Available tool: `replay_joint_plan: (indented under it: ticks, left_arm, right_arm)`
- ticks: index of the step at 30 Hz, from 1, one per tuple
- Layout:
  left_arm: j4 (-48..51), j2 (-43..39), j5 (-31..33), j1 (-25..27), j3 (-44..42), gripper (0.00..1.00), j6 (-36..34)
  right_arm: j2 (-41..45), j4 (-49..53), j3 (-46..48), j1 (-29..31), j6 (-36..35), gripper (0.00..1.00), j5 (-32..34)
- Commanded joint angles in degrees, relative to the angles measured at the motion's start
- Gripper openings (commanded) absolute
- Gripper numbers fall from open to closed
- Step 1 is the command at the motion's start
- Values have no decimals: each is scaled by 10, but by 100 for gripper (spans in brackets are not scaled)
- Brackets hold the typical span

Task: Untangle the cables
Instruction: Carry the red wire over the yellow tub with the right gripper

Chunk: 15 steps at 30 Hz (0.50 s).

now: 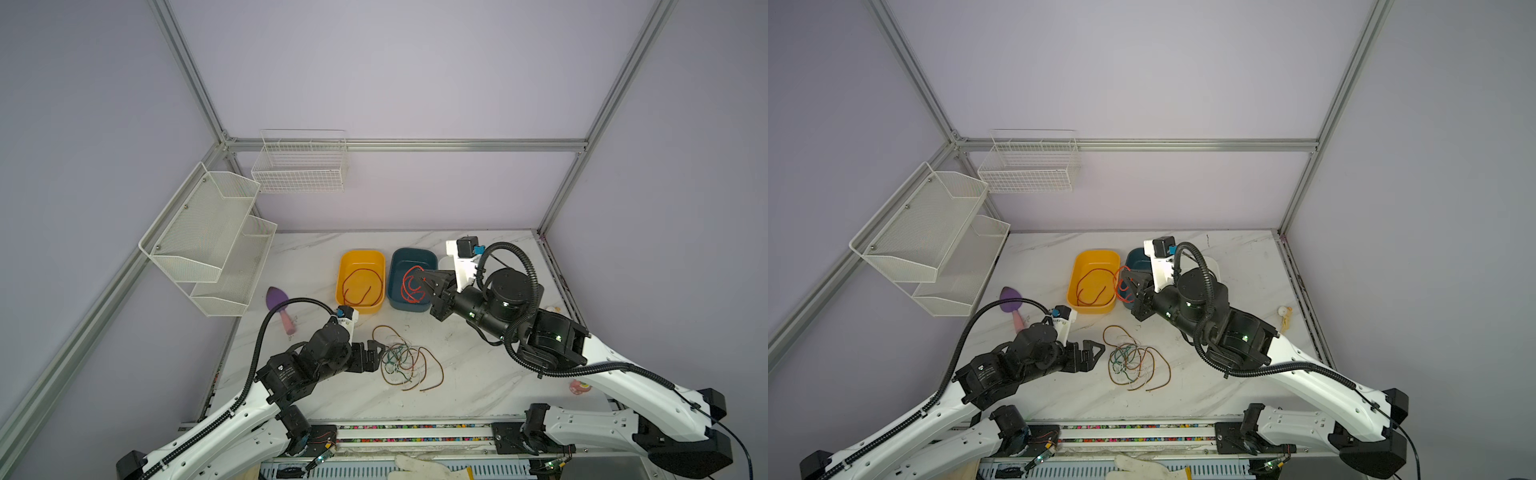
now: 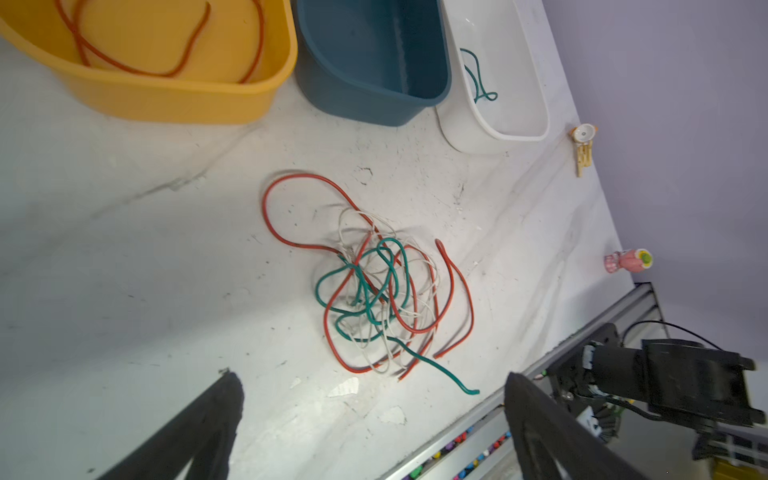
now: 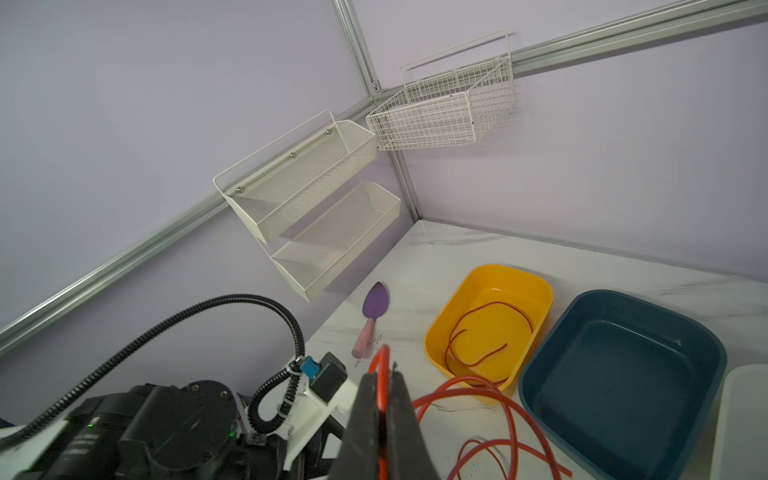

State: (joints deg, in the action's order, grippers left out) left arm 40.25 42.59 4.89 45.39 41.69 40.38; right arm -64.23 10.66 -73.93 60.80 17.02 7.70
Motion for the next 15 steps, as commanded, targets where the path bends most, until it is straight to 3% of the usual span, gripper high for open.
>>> replay_joint_plan:
  ticks: [1, 8, 15]
  left_arm:
    - [81, -9, 137, -4, 94, 100, -99]
    - [6, -77, 290, -5, 31, 100, -200]
    - [-39, -143, 323, -5, -20, 100, -215]
  right_arm:
    - [-35, -24, -27, -7, -34, 0, -9]
    - [-131, -47, -72, -103, -7, 0, -164]
    - [-255, -70, -130, -139, -4, 0, -229]
